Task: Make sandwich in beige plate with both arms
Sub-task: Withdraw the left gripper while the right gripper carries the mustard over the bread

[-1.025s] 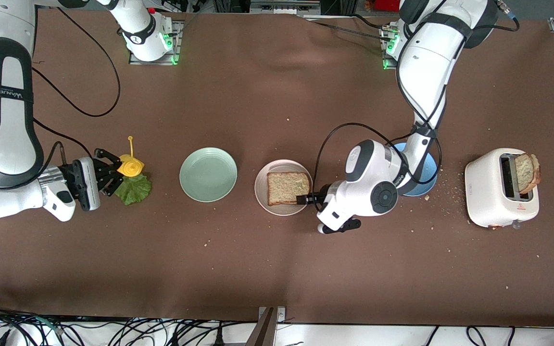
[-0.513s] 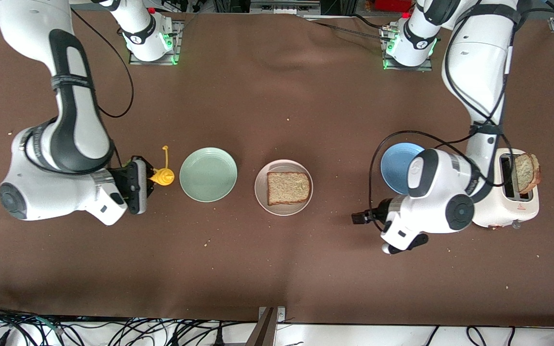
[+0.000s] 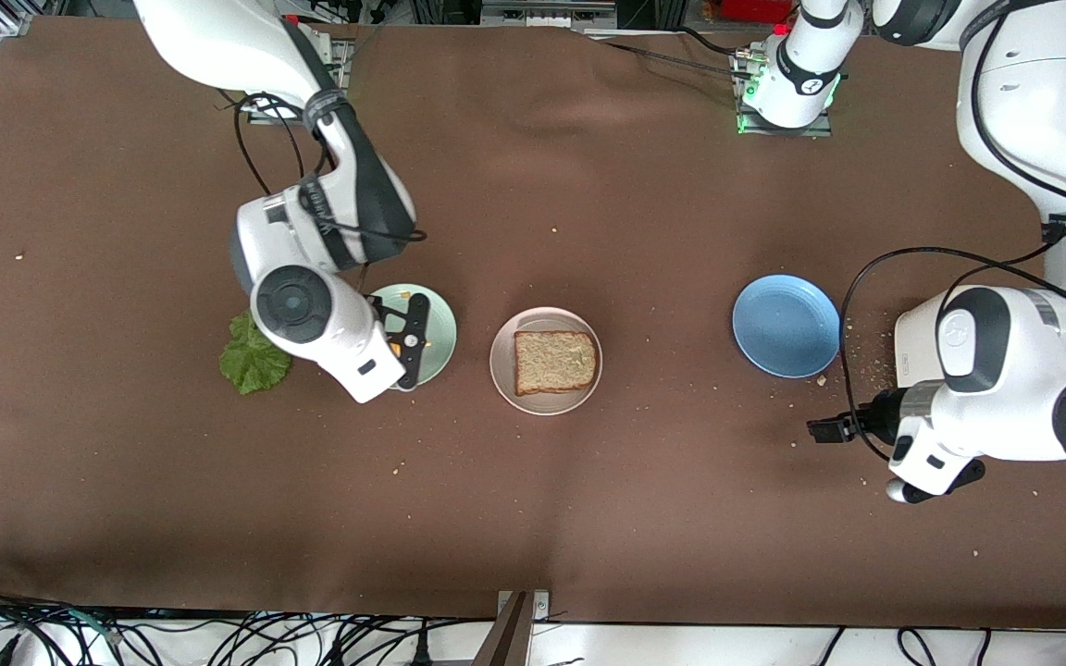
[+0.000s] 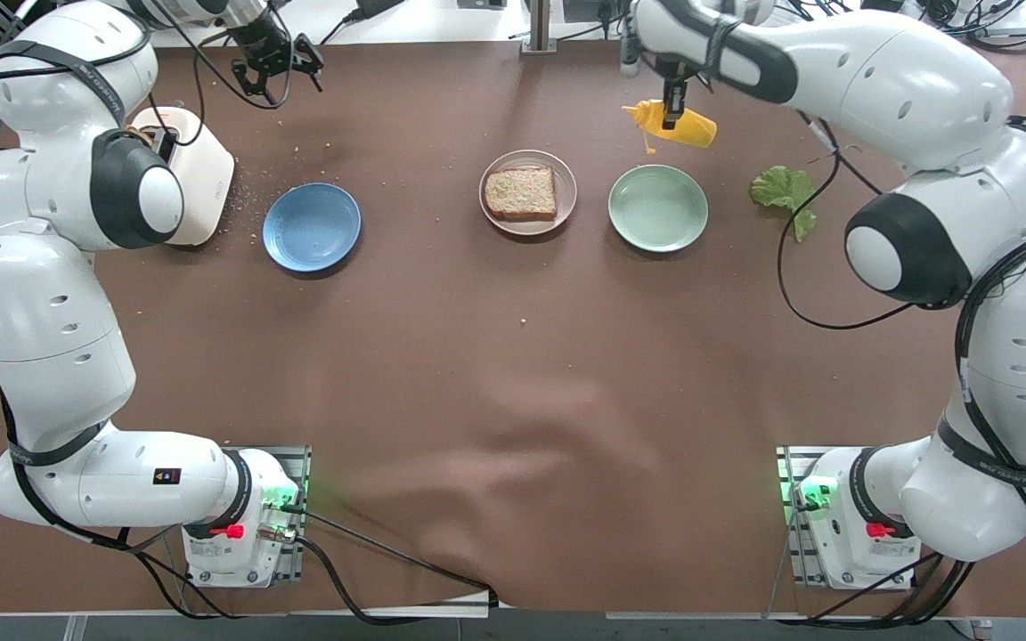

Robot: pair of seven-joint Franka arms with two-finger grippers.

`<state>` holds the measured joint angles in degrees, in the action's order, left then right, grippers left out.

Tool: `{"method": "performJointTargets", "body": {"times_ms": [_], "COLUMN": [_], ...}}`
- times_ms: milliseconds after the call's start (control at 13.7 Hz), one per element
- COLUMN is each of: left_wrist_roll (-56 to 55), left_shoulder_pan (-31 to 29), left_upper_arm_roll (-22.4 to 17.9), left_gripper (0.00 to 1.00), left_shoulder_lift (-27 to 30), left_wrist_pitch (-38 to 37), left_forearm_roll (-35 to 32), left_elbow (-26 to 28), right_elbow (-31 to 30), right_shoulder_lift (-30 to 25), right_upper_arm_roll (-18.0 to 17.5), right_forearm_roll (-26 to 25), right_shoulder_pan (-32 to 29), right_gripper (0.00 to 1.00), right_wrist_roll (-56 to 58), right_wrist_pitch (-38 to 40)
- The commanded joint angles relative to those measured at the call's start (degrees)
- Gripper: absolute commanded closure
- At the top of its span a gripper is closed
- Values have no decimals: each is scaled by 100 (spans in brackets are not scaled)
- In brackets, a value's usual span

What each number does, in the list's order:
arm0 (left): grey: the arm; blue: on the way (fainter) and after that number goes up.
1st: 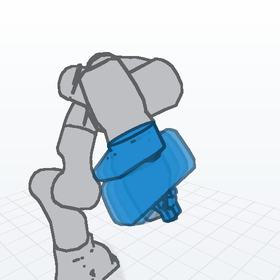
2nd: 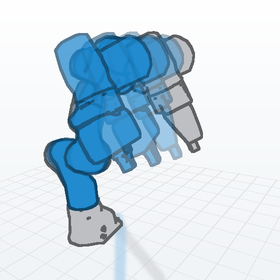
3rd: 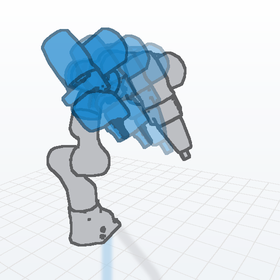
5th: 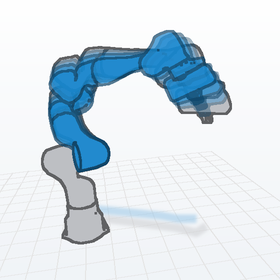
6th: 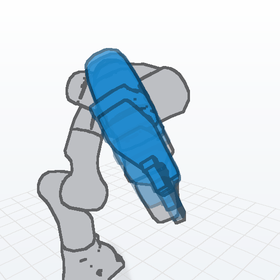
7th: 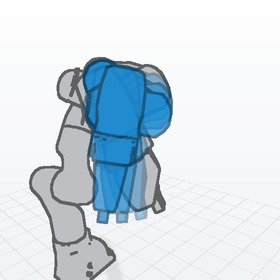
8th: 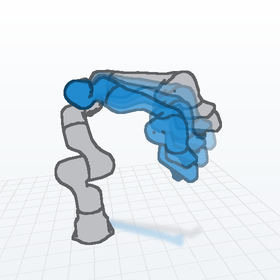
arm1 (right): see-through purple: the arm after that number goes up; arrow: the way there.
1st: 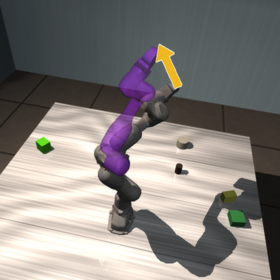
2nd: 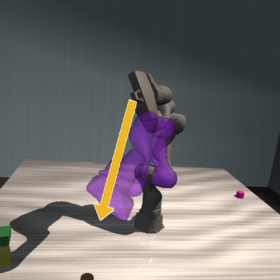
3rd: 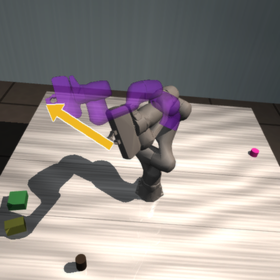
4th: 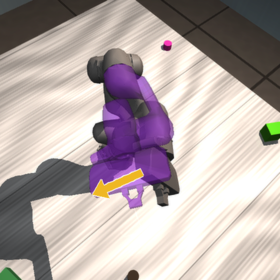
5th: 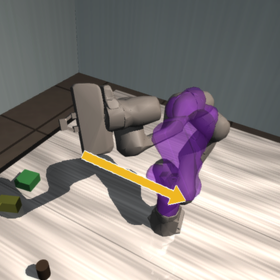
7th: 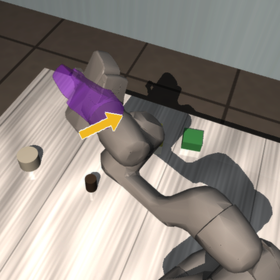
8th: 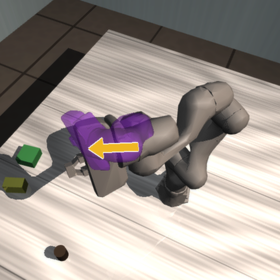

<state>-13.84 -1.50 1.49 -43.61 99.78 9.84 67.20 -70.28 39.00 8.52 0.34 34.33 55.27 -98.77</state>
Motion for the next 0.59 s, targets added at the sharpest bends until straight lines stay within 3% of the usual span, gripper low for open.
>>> {"method": "performJointTargets", "body": {"times_ms": [0,220,513], "left_wrist_roll": [565,812,892], "left_shoulder_pan": [-193,-211,-228], "left_upper_arm_roll": [44,44,35], "left_gripper": [0,0,0], "left_shoulder_lift": [309,616,1064], "left_wrist_pitch": [-336,-818,-1302], "left_forearm_roll": [-490,-1036,-1063], "left_elbow": [48,66,101], "right_elbow": [120,111,94], "right_shoulder_lift": [186,389,784], "right_upper_arm_roll": [62,70,70], "right_forearm_roll": [-909,-1683,-3142], "right_shoulder_pan": [529,1022,1926], "right_gripper": [98,98,98], "right_wrist_roll": [-805,-1648,-2405], "right_wrist_pitch": [7,-37,76]}}
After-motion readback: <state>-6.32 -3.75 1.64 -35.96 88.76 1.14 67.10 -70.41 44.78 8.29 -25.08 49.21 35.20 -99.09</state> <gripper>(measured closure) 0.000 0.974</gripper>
